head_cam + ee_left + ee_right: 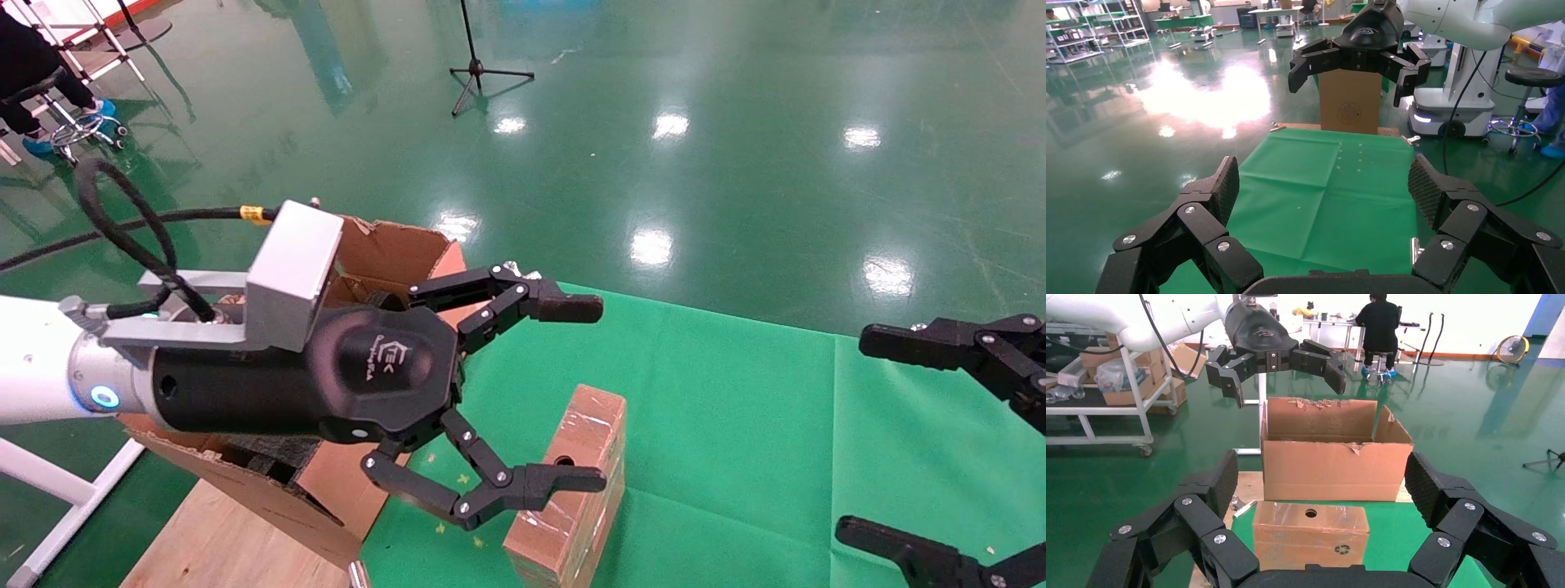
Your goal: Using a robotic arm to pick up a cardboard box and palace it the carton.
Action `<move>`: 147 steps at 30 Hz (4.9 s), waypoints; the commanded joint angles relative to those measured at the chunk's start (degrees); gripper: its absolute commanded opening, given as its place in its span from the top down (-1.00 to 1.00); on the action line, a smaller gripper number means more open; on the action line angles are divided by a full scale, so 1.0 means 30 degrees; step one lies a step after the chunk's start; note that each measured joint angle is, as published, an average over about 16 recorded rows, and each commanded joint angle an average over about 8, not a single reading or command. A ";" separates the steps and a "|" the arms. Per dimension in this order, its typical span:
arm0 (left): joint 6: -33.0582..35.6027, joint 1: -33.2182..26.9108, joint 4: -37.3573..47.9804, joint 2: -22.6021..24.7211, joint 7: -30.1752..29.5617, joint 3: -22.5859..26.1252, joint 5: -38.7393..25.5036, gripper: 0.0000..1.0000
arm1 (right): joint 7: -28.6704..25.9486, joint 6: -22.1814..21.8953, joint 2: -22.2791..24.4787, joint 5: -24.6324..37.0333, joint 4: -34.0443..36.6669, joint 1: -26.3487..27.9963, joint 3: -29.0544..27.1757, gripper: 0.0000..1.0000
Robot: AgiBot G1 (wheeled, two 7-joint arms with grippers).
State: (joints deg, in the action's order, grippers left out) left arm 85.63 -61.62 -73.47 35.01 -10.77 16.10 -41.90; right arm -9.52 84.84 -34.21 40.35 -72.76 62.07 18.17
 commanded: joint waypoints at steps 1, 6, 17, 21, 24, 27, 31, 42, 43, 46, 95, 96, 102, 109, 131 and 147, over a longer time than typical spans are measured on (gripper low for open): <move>0.0000 0.0000 0.0000 0.0000 0.0000 0.0000 0.0000 -1.00 | 0.0000 0.0000 0.0000 0.0000 0.0000 0.0000 0.0000 -1.00; 0.0000 0.0000 0.0000 0.0000 0.0000 0.0000 0.0000 -1.00 | 0.0000 0.0000 0.0000 0.0000 0.0000 0.0000 0.0000 -1.00; 0.0000 0.0000 0.0000 0.0000 0.0000 0.0000 0.0000 -1.00 | 0.0000 0.0000 0.0000 0.0000 0.0000 0.0000 0.0000 -1.00; 0.0000 0.0000 0.0000 0.0000 0.0000 0.0000 0.0000 -1.00 | 0.0000 0.0000 0.0000 0.0000 0.0000 0.0000 0.0000 -0.34; 0.0003 0.0002 -0.0004 0.0000 0.0001 -0.0003 0.0002 -1.00 | 0.0000 0.0000 -0.0001 0.0000 0.0000 0.0000 0.0000 0.41; 0.0004 -0.0004 -0.0014 -0.0011 0.0010 0.0002 -0.0029 -1.00 | 0.0000 0.0000 -0.0001 0.0000 0.0001 0.0000 0.0000 1.00; -0.0120 -0.0198 -0.0167 -0.0121 -0.0018 0.0143 -0.0572 -1.00 | 0.0001 0.0001 -0.0001 0.0000 0.0002 0.0001 0.0001 1.00; -0.1420 -0.2034 -0.0682 0.0204 -0.2341 0.1646 -0.3913 -1.00 | 0.0005 0.0001 0.0000 -0.0002 0.0007 0.0003 0.0005 1.00; -0.1476 -0.2124 -0.0692 0.0283 -0.2452 0.1714 -0.4003 -1.00 | 0.0005 0.0000 0.0000 -0.0001 0.0008 0.0003 0.0004 1.00; -0.1532 -0.2251 -0.0714 0.0406 -0.2552 0.1800 -0.4102 -1.00 | 0.0006 -0.0001 0.0001 -0.0001 0.0010 0.0002 0.0003 1.00; 0.0816 -1.5233 -0.1326 0.8020 -2.8601 1.5663 -1.7969 -1.00 | 0.0020 -0.0008 0.0008 -0.0014 0.0020 0.0009 0.0023 1.00; 0.0774 -1.5216 -0.1321 0.8118 -2.8796 1.5754 -1.7859 -1.00 | 0.0020 -0.0008 0.0009 -0.0014 0.0020 0.0009 0.0024 1.00; 0.0798 -1.5278 -0.1304 0.8754 -2.9581 1.6583 -1.7908 -1.00 | 0.0022 -0.0009 0.0010 -0.0016 0.0020 0.0010 0.0027 1.00; 0.0812 -1.5247 -0.1312 0.9318 -2.9940 1.7562 -1.8011 -1.00 | 0.0024 -0.0011 0.0011 -0.0019 0.0021 0.0010 0.0030 0.72; 0.0882 -1.5328 -0.1309 0.9450 -2.9889 1.7846 -1.8105 1.00 | 0.0026 -0.0016 0.0014 -0.0022 0.0026 0.0005 0.0030 -1.00; 0.0848 -1.5290 -0.1309 0.9402 -2.9916 1.7752 -1.8068 1.00 | 0.0026 -0.0016 0.0014 -0.0023 0.0026 0.0005 0.0030 -1.00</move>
State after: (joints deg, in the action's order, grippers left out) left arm 88.17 -107.50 -77.33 63.24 -100.48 69.37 -96.11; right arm -9.44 84.79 -34.16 40.28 -72.69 62.09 18.26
